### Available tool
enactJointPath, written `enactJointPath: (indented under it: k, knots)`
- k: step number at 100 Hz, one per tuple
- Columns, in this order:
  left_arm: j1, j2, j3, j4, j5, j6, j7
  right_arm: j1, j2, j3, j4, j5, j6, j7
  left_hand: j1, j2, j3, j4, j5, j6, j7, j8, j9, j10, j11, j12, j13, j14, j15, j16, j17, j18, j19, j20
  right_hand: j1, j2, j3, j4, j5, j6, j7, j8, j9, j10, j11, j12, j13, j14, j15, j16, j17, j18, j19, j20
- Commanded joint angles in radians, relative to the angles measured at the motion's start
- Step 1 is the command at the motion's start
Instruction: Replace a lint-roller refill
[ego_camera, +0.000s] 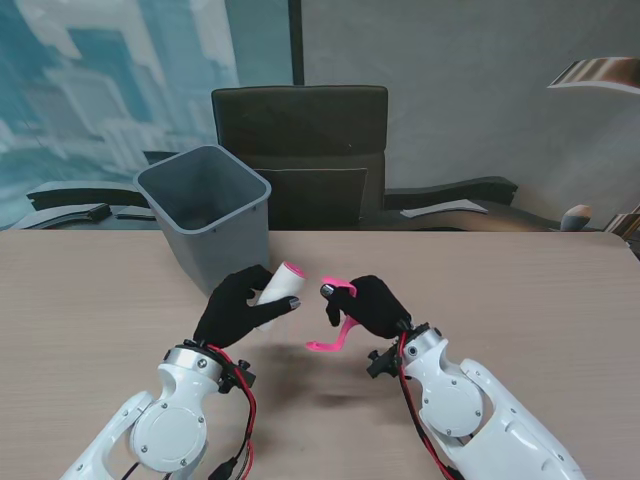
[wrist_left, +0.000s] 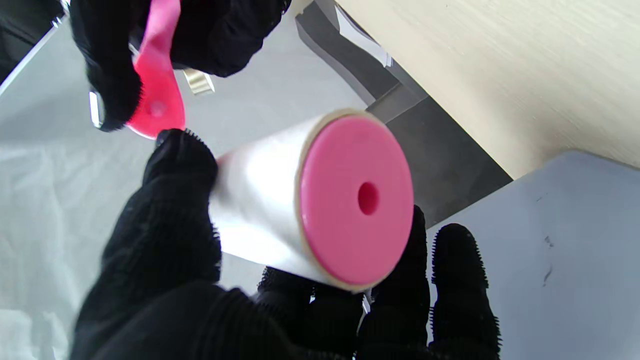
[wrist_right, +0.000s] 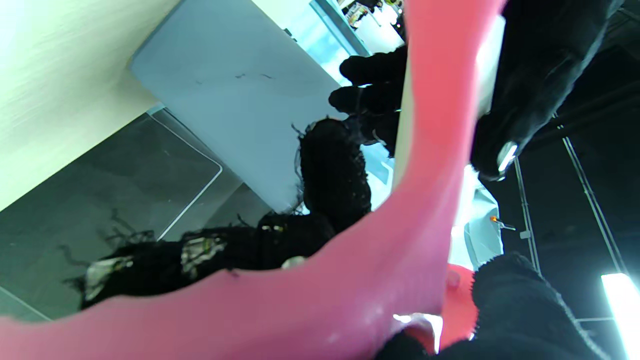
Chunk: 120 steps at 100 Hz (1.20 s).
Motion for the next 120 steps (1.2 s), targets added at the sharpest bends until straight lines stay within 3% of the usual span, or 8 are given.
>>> enactJointPath:
  k: [1, 15, 37, 39, 43, 120]
  knots:
    - [0.003, -0.02, 0.0, -0.019, -0.003, 0.001, 0.009, -0.005, -0.02, -0.012, -0.013, -0.007, -0.014, -0.01, 0.204, 0.15, 0.102, 0.049, 0.033, -0.177, 0.22, 0.065, -0.026, -0.047, 0.022, 0.039, -0.014, -0.036, 0.023, 0.015, -0.019, -0.038, 0.02, -0.011, -0.004, 0.073, -0.036, -0.017, 0.054, 0.095, 0.006, -0.005, 0.064, 0.067, 0.084, 0.013, -0.007, -0.297, 0.165, 0.028, 0.047, -0.217, 0.184, 0.008]
    - [0.009, -0.034, 0.005, -0.041, -0.073, 0.035, 0.03, -0.004, -0.031, -0.034, -0.015, -0.008, -0.017, -0.046, 0.223, 0.165, 0.075, 0.048, 0.017, -0.175, 0.226, 0.072, -0.044, -0.051, 0.035, 0.042, -0.028, -0.044, 0.027, 0.018, -0.032, -0.049, 0.017, -0.01, 0.021, 0.091, -0.041, -0.016, 0.064, 0.096, 0.013, -0.003, 0.063, 0.066, 0.089, 0.017, -0.007, -0.293, 0.167, 0.03, 0.048, -0.216, 0.184, 0.013]
    - [0.008, -0.033, 0.028, -0.042, -0.11, 0.014, 0.012, 0.016, -0.039, -0.066, -0.003, 0.009, 0.002, -0.051, 0.226, 0.171, 0.059, 0.047, 0.013, -0.185, 0.227, 0.073, -0.045, -0.055, 0.039, 0.042, -0.027, -0.045, 0.029, 0.018, -0.031, -0.052, 0.018, -0.008, 0.062, 0.096, -0.075, -0.014, 0.067, 0.096, 0.02, -0.002, 0.063, 0.064, 0.091, 0.02, -0.007, -0.297, 0.166, 0.033, 0.048, -0.218, 0.184, 0.017]
    - [0.007, -0.033, 0.03, -0.043, -0.113, 0.012, 0.011, 0.017, -0.039, -0.067, -0.003, 0.01, 0.004, -0.051, 0.227, 0.172, 0.059, 0.047, 0.013, -0.185, 0.227, 0.073, -0.045, -0.055, 0.039, 0.042, -0.028, -0.045, 0.029, 0.018, -0.03, -0.052, 0.018, -0.008, 0.136, 0.121, -0.183, -0.004, 0.065, 0.097, 0.026, -0.003, 0.063, 0.064, 0.091, 0.024, -0.006, -0.297, 0.164, 0.038, 0.048, -0.22, 0.184, 0.018]
    - [0.006, -0.033, 0.034, -0.043, -0.118, 0.01, 0.007, 0.019, -0.04, -0.07, -0.002, 0.012, 0.006, -0.052, 0.227, 0.172, 0.057, 0.047, 0.013, -0.186, 0.227, 0.073, -0.045, -0.056, 0.039, 0.041, -0.028, -0.047, 0.029, 0.018, -0.03, -0.053, 0.018, -0.008, 0.162, 0.126, -0.219, 0.0, 0.066, 0.099, 0.025, -0.005, 0.063, 0.064, 0.09, 0.025, -0.006, -0.298, 0.164, 0.039, 0.048, -0.22, 0.184, 0.018]
    - [0.01, -0.027, 0.06, -0.056, -0.19, 0.034, -0.052, 0.01, -0.035, -0.047, -0.014, -0.022, 0.006, -0.061, 0.236, 0.173, 0.042, 0.052, 0.021, -0.172, 0.227, 0.071, -0.035, -0.054, 0.04, 0.038, -0.018, -0.043, 0.031, 0.018, -0.025, -0.047, 0.019, -0.005, 0.225, 0.088, -0.215, 0.013, 0.056, 0.1, 0.014, -0.007, 0.063, 0.054, 0.094, 0.023, -0.006, -0.313, 0.163, 0.037, 0.049, -0.231, 0.184, 0.012]
